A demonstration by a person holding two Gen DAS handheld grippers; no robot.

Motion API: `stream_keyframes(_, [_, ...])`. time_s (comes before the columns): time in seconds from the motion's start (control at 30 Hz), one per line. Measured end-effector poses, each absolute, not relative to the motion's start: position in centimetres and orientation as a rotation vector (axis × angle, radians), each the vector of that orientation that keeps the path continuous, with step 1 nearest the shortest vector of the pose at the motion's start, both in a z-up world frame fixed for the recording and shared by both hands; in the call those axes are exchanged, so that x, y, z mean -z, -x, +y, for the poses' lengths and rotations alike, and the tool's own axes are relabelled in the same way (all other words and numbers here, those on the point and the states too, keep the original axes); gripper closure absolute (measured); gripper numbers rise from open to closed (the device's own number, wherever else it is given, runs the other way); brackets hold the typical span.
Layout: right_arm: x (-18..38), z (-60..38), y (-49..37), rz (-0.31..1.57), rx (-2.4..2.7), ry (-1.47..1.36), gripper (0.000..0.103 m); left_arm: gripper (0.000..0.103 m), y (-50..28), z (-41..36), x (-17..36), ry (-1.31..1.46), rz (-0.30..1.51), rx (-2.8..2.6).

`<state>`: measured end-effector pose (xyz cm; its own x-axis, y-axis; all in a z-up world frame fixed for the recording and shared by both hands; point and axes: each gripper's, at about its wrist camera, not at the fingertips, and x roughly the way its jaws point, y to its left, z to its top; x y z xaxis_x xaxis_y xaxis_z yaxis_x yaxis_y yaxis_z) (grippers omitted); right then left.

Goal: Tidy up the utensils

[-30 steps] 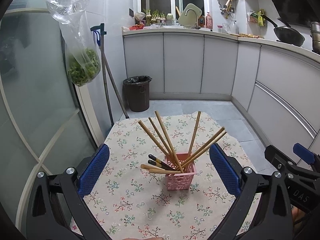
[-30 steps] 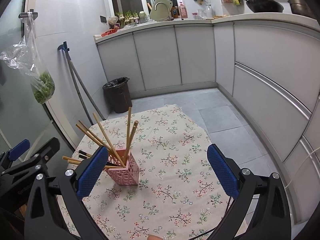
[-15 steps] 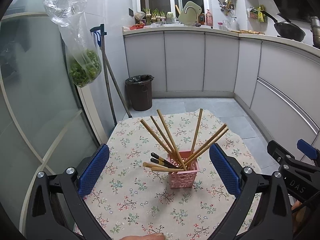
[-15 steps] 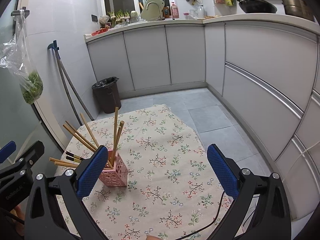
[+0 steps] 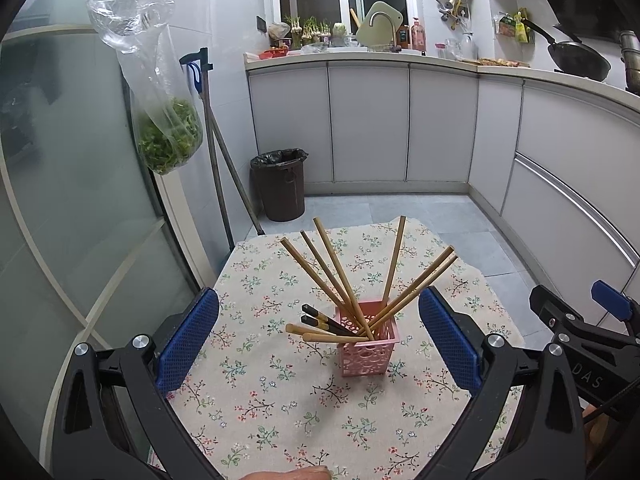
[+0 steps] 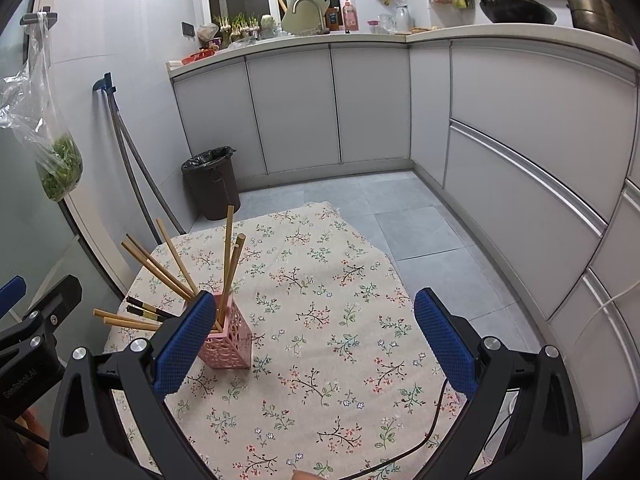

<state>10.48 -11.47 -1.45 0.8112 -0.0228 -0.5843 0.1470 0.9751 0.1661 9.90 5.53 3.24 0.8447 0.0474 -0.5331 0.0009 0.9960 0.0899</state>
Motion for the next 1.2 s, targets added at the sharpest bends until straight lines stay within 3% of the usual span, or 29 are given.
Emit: stream_keyframes(1.2, [2.25, -11.30, -11.09, 0.653, 0.082, -0.232, 0.007, 0.009, -9.78, 5.80, -2.79, -0.099, 0.521, -0.027])
